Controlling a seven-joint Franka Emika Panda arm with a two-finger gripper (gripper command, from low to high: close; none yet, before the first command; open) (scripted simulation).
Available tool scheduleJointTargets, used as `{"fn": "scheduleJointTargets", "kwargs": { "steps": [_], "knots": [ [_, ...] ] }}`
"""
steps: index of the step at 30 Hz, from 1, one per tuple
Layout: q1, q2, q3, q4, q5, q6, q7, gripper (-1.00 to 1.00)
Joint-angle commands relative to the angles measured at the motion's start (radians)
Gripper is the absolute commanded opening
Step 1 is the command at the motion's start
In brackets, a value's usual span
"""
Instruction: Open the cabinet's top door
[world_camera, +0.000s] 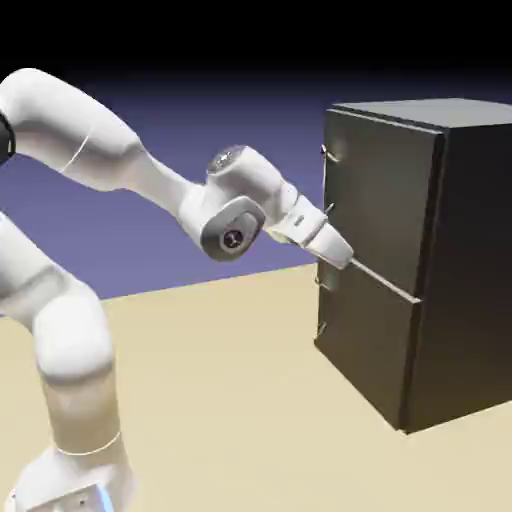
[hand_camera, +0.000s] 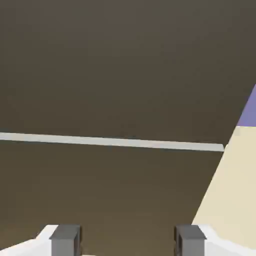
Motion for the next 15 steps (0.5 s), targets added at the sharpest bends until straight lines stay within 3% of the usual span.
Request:
{"fn": "scheduleJointTargets", "kwargs": {
  "steps": [1, 15],
  "knots": [
    [-0.016, -0.010, 0.020, 0.009, 0.044, 0.000, -0.025, 0.00],
    [-0.234, -0.152, 0.300, 0.133, 0.653, 0.003, -0.380, 0.00]
  ]
}}
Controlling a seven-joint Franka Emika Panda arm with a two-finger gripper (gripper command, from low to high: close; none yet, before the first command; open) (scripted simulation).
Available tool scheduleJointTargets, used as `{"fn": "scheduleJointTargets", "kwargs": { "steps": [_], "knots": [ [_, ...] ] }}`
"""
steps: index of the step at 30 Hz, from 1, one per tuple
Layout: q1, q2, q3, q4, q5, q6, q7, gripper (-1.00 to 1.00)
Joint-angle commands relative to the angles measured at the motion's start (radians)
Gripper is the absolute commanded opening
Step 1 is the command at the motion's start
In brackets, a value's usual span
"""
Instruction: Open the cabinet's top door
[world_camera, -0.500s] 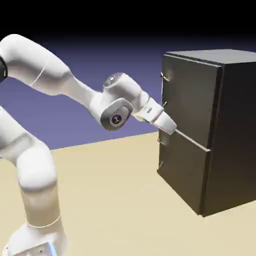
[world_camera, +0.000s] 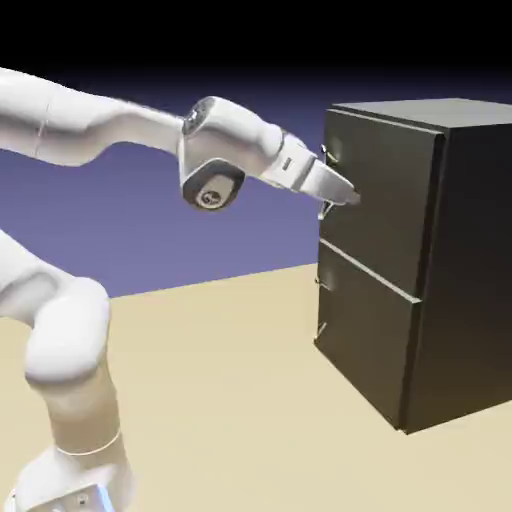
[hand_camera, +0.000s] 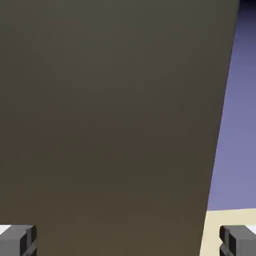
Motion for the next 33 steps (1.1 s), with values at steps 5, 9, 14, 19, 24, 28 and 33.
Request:
{"fn": "scheduleJointTargets", "kwargs": {
  "steps": [5, 9, 14, 19, 24, 28, 33],
  "knots": [
    [-0.078, -0.051, 0.100, 0.044, 0.218, 0.001, -0.127, 0.00],
    [-0.141, -0.091, 0.180, 0.080, 0.392, 0.002, -0.228, 0.00],
    [-0.219, -0.142, 0.280, 0.124, 0.609, 0.003, -0.354, 0.00],
    [-0.297, -0.192, 0.380, 0.168, 0.827, 0.004, -0.481, 0.00],
    [-0.375, -0.243, 0.479, 0.212, 1.044, 0.005, -0.607, 0.00],
    [-0.437, -0.284, 0.559, 0.248, 1.218, 0.006, -0.708, 0.00],
    [-0.516, -0.334, 0.659, 0.292, 1.435, 0.007, -0.835, 0.00]
  ]
}}
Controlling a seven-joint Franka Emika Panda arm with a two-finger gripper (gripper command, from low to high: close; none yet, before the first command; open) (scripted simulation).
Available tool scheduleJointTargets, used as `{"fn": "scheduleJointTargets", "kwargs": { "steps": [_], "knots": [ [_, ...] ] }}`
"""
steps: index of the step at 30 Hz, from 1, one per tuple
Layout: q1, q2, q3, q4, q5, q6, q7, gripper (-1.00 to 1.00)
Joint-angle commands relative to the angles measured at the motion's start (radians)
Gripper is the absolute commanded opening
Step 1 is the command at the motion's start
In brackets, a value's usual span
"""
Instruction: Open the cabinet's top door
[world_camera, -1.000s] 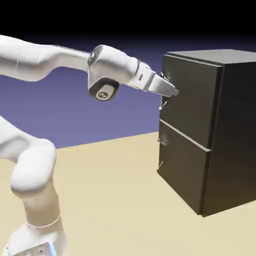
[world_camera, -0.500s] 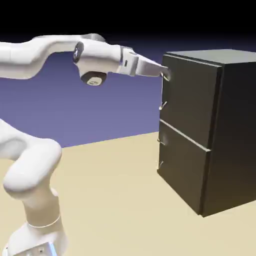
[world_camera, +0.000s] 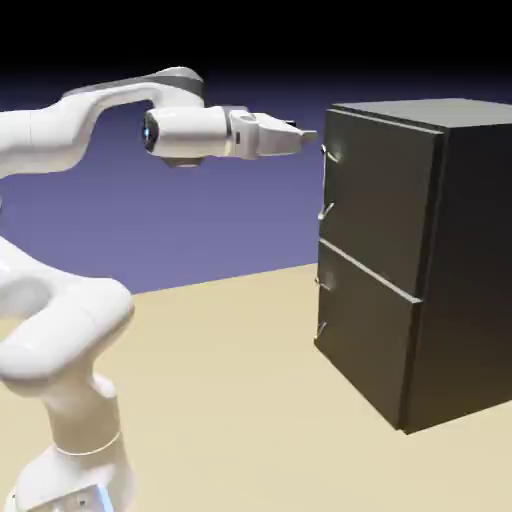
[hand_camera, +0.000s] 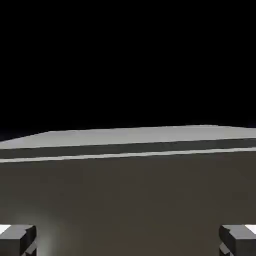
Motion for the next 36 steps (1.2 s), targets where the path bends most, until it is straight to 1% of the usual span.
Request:
{"fn": "scheduleJointTargets", "kwargs": {
  "steps": [1, 16, 17, 22, 23, 24, 29, 34, 36],
  "knots": [
    [-0.016, -0.010, 0.020, 0.009, 0.044, 0.000, -0.025, 0.00],
    [-0.247, -0.160, 0.315, 0.140, 0.687, 0.003, -0.399, 0.00],
    [-0.247, -0.160, 0.315, 0.140, 0.687, 0.003, -0.399, 0.00],
    [-0.408, -0.138, 0.368, 0.264, 0.691, -0.027, -0.395, 0.00],
    [-0.408, -0.138, 0.368, 0.264, 0.691, -0.027, -0.395, -1.00],
    [-0.408, -0.138, 0.368, 0.264, 0.691, -0.027, -0.395, -1.00],
    [-0.248, -0.097, 0.290, 0.082, 0.692, -0.179, -0.474, -1.00],
    [-0.067, 0.002, 0.173, -0.076, 0.692, -0.304, -0.625, -1.00],
    [0.004, 0.017, 0.119, -0.143, 0.655, -0.361, -0.635, -1.00]
  ]
}}
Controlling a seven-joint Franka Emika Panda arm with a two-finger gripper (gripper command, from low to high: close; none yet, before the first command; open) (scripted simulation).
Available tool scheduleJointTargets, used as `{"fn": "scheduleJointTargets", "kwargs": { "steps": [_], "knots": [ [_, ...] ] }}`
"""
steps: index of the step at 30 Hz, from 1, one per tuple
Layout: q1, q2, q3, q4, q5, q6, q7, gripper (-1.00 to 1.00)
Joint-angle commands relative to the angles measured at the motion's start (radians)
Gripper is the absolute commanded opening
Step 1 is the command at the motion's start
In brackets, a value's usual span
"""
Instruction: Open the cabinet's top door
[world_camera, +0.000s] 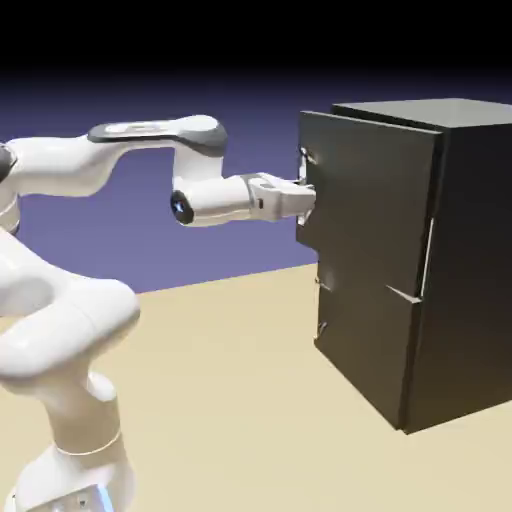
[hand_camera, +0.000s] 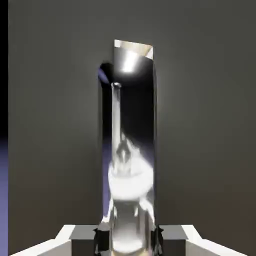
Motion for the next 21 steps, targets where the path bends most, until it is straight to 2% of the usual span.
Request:
{"fn": "scheduleJointTargets", "kwargs": {
  "steps": [1, 5, 13, 21],
  "knots": [
    [0.028, 0.028, -0.024, -0.010, 0.009, -0.003, -0.044, -1.00],
    [0.138, 0.109, -0.122, -0.057, 0.008, -0.025, -0.163, -1.00],
    [0.383, 0.043, -0.408, -0.305, -0.305, -0.251, -0.060, -1.00],
    [0.460, -0.054, -0.689, -0.465, -0.653, -0.489, 0.025, -1.00]
  ]
}}
